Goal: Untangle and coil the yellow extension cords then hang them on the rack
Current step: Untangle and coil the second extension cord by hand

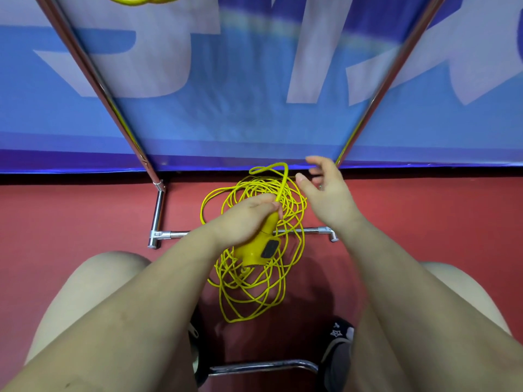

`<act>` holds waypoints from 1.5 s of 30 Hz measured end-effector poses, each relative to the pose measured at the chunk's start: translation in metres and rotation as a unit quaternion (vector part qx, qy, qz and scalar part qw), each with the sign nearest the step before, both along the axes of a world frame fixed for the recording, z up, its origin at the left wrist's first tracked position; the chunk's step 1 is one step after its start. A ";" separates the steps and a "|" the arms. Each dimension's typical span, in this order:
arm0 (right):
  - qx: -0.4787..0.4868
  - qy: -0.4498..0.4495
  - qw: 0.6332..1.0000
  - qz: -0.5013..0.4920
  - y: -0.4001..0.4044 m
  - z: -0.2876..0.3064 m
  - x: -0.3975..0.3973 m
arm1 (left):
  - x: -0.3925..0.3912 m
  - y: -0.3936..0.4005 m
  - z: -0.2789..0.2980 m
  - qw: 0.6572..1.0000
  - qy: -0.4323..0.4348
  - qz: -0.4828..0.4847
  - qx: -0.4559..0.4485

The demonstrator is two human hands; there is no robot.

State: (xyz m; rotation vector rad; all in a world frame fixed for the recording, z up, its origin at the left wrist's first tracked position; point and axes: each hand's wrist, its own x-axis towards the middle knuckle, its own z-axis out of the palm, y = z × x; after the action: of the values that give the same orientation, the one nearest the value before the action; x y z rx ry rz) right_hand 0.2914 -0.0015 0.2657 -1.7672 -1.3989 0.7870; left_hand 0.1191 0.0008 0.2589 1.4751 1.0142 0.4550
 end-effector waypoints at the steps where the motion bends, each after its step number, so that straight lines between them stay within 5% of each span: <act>1: 0.025 -0.026 0.998 0.050 -0.001 -0.001 0.000 | 0.000 0.000 0.001 1.000 -0.001 -0.008 0.000; 11: 0.000 -0.181 0.963 0.202 -0.018 0.001 -0.002 | -0.008 -0.010 0.014 0.991 -0.101 0.032 -0.077; 16: -0.068 -0.219 0.937 0.264 -0.040 0.007 0.005 | -0.039 -0.021 0.038 0.987 -0.066 0.145 0.026; 24: -0.141 -0.325 0.895 0.273 -0.074 0.028 0.018 | -0.088 -0.006 0.109 0.929 -0.161 0.326 0.065; 28: -0.067 -0.103 0.984 0.132 -0.081 0.059 0.014 | -0.097 -0.019 0.142 0.948 -0.119 0.286 0.072; 30: -0.036 0.023 0.995 0.087 -0.079 0.084 0.002 | -0.095 -0.032 0.154 0.964 -0.085 0.243 0.068; 38: -0.054 0.273 0.961 -0.003 -0.085 0.162 -0.034 | -0.070 -0.083 0.169 0.984 -0.003 0.147 0.097; 45: -0.107 0.471 0.874 -0.061 -0.088 0.191 -0.043 | -0.046 -0.106 0.161 0.990 0.072 0.059 0.103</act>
State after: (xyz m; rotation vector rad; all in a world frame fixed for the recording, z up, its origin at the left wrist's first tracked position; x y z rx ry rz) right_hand 0.2479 -0.0896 0.4566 -1.2680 -0.5449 1.5018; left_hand 0.0726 -0.1048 0.4198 1.6559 1.2014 0.5583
